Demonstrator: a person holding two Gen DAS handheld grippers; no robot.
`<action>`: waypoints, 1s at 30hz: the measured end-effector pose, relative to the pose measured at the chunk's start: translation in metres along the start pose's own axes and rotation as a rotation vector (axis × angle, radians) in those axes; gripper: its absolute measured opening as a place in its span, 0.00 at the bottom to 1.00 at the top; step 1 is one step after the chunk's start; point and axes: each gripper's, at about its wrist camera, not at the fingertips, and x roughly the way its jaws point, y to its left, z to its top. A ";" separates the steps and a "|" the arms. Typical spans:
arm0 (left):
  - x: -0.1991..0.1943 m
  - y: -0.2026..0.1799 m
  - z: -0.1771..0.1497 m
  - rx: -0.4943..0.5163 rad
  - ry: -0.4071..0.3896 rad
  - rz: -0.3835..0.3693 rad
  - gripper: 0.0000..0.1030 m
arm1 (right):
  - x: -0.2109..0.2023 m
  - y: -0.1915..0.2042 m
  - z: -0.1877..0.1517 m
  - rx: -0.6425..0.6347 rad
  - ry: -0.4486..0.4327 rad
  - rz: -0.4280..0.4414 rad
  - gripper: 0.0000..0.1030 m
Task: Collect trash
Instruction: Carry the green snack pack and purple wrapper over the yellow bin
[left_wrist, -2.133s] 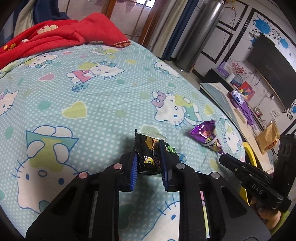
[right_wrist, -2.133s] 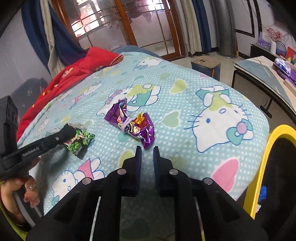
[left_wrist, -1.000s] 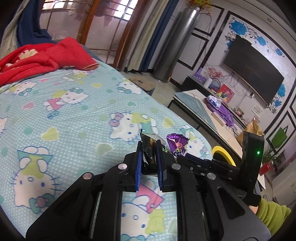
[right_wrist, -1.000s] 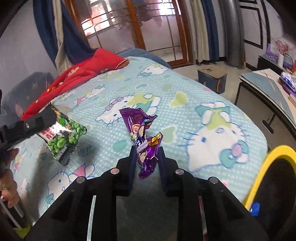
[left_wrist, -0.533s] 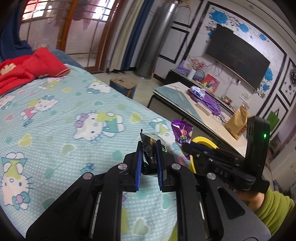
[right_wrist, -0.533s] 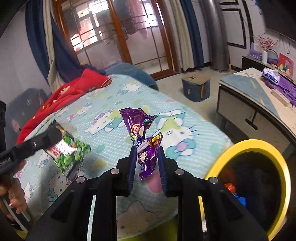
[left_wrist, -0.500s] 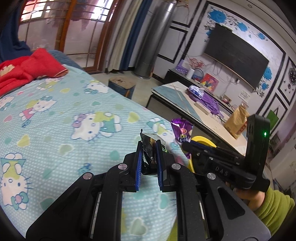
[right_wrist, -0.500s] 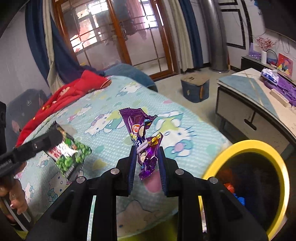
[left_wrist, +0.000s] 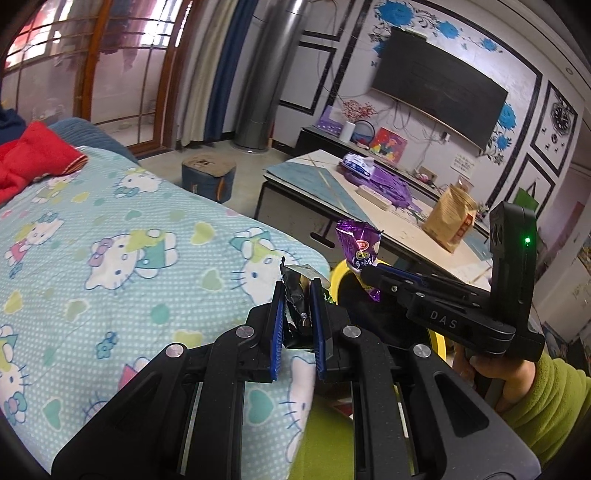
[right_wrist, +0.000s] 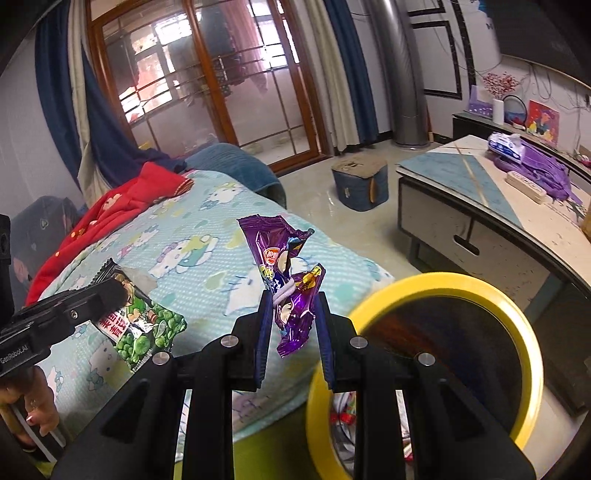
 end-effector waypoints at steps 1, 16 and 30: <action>0.001 -0.003 0.000 0.005 0.002 -0.003 0.08 | -0.003 -0.004 -0.001 0.005 -0.004 -0.008 0.21; 0.024 -0.043 -0.005 0.108 0.024 -0.064 0.08 | -0.037 -0.060 -0.024 0.084 -0.019 -0.113 0.22; 0.049 -0.087 -0.009 0.215 0.051 -0.110 0.08 | -0.058 -0.092 -0.042 0.148 -0.024 -0.178 0.22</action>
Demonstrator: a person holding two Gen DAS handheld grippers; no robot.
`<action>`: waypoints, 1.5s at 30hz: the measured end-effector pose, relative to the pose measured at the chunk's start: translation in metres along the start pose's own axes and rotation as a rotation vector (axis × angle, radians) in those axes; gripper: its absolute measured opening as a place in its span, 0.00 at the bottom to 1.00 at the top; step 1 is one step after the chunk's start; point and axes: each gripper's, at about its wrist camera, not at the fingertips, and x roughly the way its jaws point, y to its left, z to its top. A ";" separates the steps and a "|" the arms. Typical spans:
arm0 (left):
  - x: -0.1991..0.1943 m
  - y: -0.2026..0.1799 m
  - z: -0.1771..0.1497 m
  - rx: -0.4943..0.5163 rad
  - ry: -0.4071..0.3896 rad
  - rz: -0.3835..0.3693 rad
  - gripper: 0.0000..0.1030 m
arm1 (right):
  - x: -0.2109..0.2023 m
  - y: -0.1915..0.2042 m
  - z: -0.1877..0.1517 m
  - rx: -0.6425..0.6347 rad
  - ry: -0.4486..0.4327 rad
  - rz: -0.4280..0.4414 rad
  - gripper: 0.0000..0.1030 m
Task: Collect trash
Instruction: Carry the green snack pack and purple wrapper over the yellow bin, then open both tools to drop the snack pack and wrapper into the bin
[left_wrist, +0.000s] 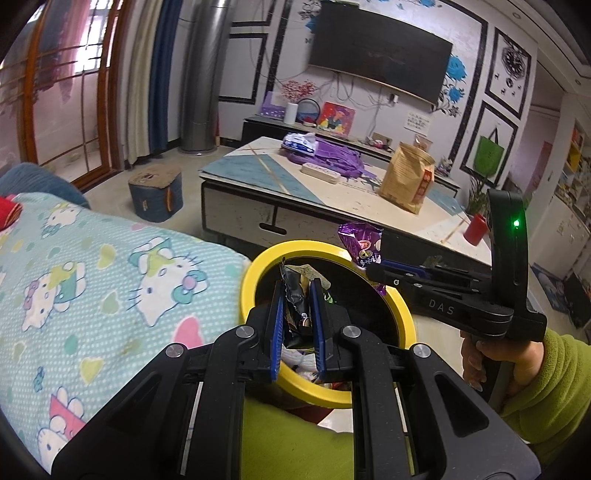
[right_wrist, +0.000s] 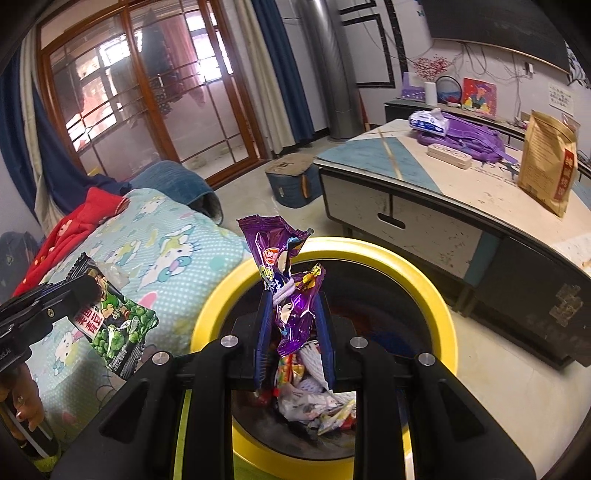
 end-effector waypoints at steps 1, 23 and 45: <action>0.003 -0.002 0.001 0.007 0.003 -0.002 0.08 | -0.001 -0.003 -0.001 0.006 0.001 -0.005 0.22; 0.046 -0.028 0.011 0.061 0.047 -0.033 0.09 | -0.001 -0.035 -0.018 0.085 0.064 -0.040 0.27; 0.053 -0.011 0.018 0.007 0.056 -0.020 0.69 | -0.018 -0.033 -0.020 0.104 0.050 -0.067 0.61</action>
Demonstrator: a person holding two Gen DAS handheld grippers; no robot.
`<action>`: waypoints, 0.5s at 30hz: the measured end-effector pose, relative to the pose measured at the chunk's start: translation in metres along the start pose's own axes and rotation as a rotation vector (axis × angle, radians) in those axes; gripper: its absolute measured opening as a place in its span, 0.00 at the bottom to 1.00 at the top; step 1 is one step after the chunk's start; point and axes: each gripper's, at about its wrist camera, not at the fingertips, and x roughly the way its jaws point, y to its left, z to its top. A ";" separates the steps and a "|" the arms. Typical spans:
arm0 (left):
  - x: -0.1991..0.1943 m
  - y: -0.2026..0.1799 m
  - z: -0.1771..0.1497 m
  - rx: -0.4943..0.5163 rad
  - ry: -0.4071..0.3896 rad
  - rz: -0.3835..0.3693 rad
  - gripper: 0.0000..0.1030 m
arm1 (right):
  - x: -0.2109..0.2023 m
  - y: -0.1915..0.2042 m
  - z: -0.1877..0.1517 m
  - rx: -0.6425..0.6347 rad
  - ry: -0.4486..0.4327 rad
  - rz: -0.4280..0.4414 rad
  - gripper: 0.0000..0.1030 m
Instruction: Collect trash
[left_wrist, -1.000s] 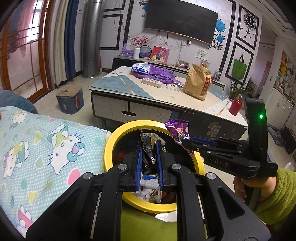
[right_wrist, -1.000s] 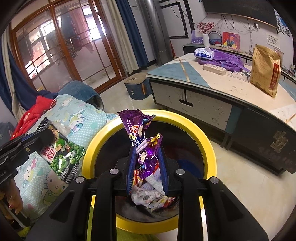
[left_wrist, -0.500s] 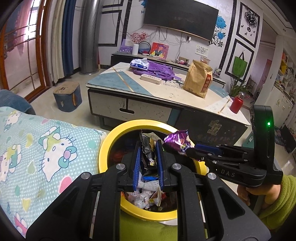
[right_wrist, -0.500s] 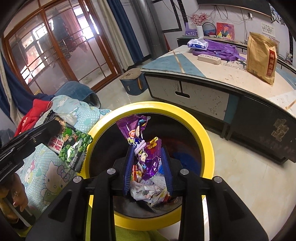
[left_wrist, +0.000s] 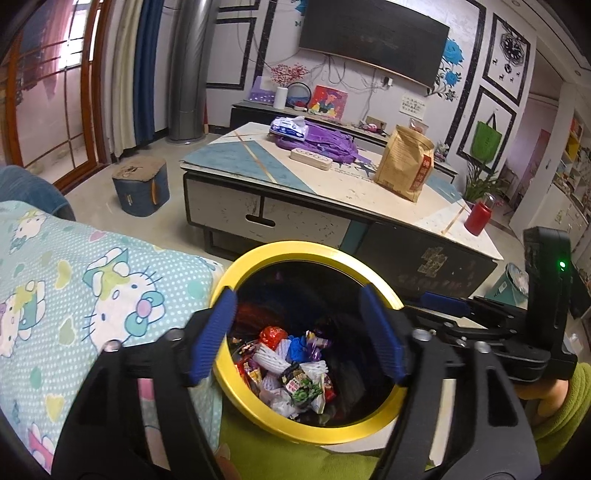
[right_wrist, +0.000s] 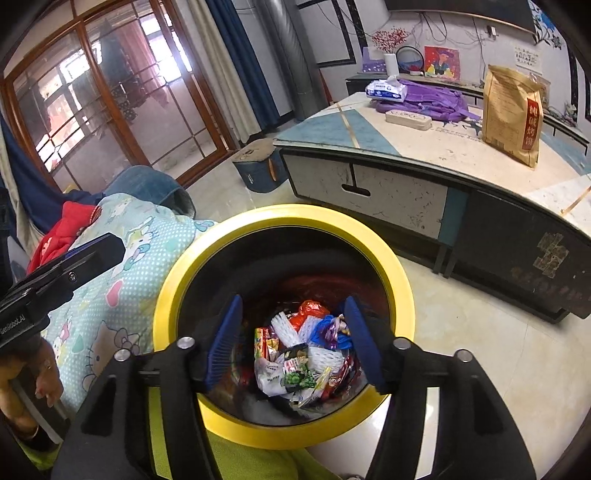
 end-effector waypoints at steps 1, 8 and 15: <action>-0.003 0.002 0.000 -0.007 -0.006 0.005 0.74 | -0.002 0.003 0.000 -0.009 -0.006 -0.002 0.64; -0.026 0.022 0.000 -0.056 -0.029 0.046 0.89 | -0.022 0.028 0.002 -0.079 -0.062 -0.004 0.82; -0.067 0.039 -0.008 -0.094 -0.077 0.120 0.89 | -0.038 0.055 0.001 -0.109 -0.110 0.052 0.93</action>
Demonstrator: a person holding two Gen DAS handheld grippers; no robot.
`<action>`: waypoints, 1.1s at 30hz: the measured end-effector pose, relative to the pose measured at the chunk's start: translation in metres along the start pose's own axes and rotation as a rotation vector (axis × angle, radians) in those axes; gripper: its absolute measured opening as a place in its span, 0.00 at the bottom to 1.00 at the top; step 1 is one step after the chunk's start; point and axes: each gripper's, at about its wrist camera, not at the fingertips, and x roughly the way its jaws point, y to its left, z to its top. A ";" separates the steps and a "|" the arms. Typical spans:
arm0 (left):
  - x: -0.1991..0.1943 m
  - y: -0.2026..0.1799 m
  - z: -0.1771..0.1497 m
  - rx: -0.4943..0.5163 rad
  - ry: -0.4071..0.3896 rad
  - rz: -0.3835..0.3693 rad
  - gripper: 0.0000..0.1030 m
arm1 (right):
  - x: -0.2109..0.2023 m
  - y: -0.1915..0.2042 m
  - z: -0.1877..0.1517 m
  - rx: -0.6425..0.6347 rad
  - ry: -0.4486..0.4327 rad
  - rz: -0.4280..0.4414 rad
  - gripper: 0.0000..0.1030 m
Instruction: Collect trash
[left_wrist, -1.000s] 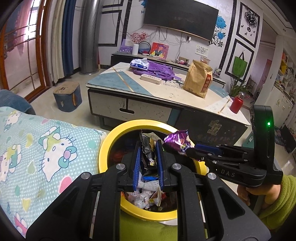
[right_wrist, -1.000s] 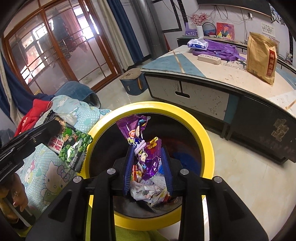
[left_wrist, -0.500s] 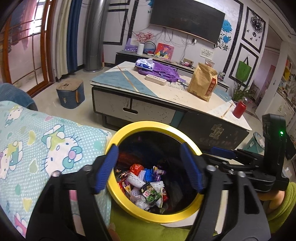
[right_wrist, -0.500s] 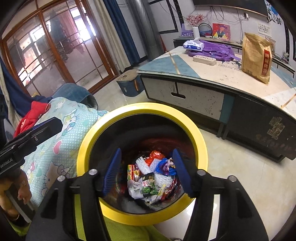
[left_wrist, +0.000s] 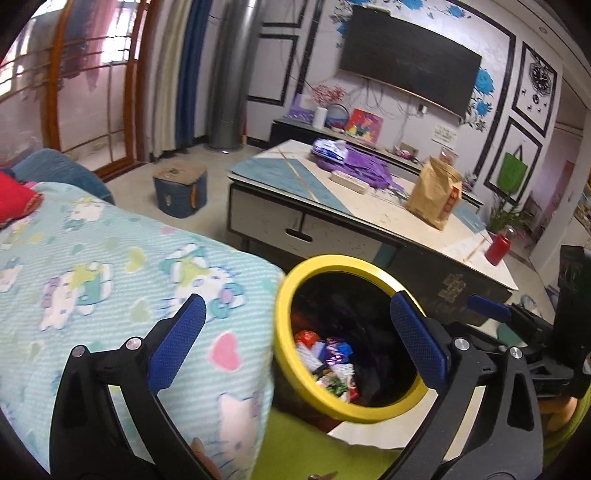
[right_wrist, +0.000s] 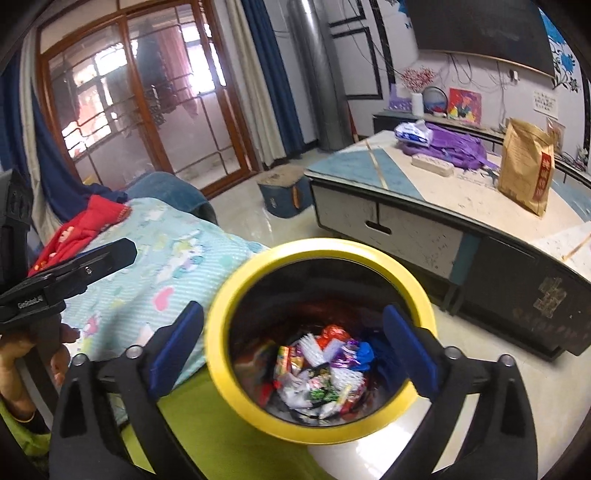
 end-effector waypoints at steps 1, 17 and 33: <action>-0.005 0.003 -0.001 -0.001 -0.008 0.008 0.89 | -0.003 0.005 0.000 -0.007 -0.006 0.009 0.93; -0.080 0.033 -0.035 -0.015 -0.134 0.137 0.89 | -0.036 0.081 -0.011 -0.213 -0.224 -0.031 0.94; -0.119 0.028 -0.076 -0.016 -0.295 0.202 0.89 | -0.053 0.098 -0.035 -0.188 -0.392 -0.076 0.94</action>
